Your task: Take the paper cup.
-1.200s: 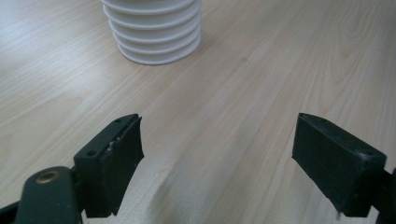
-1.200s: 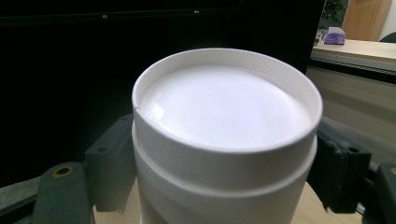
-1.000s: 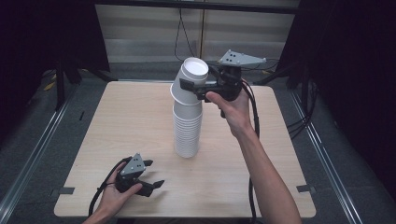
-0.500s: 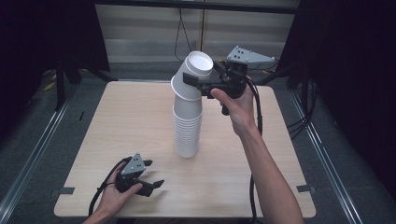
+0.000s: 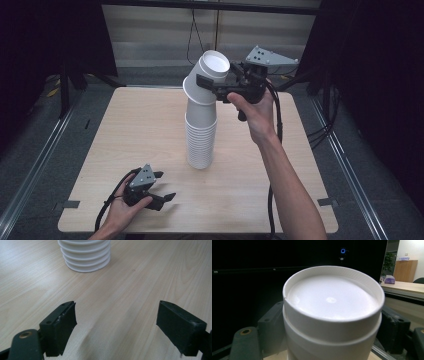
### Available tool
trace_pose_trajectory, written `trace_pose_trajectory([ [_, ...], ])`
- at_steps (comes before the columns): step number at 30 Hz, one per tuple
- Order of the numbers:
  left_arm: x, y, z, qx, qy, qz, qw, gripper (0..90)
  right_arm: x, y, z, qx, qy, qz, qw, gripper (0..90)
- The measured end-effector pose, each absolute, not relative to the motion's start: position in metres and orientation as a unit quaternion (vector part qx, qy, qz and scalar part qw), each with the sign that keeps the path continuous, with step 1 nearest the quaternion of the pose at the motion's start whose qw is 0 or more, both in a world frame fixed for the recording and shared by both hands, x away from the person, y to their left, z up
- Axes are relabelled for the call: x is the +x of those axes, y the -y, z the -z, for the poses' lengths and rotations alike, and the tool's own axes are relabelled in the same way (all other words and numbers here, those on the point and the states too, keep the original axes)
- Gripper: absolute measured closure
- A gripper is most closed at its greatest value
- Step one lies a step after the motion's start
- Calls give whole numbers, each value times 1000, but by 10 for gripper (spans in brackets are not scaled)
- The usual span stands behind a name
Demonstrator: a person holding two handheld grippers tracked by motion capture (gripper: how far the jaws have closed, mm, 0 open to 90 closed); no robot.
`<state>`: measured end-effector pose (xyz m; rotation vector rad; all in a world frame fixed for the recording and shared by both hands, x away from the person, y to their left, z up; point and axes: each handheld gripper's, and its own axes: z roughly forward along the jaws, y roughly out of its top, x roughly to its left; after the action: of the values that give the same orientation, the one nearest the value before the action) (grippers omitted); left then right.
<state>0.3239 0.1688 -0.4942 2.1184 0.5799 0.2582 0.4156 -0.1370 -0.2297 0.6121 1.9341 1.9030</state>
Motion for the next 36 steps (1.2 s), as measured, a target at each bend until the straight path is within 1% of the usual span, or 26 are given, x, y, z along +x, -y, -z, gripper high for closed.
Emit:
trace_pose_trajectory([
  [3, 324, -169, 494, 856, -234, -104, 448, 159, 415, 139, 229, 216, -681, -675, 182, 210],
  [6, 324, -169, 494, 855, -235, -104, 451, 159, 414, 140, 230, 216, -680, -679, 174, 209],
  [16, 325, -171, 493, 853, -237, -107, 452, 158, 410, 149, 226, 216, -671, -685, 183, 210],
  [30, 326, -174, 492, 850, -241, -108, 455, 158, 405, 173, 225, 236, -661, -684, 198, 211],
  [36, 326, -174, 491, 849, -243, -111, 456, 158, 401, 190, 232, 248, -657, -682, 204, 211],
])
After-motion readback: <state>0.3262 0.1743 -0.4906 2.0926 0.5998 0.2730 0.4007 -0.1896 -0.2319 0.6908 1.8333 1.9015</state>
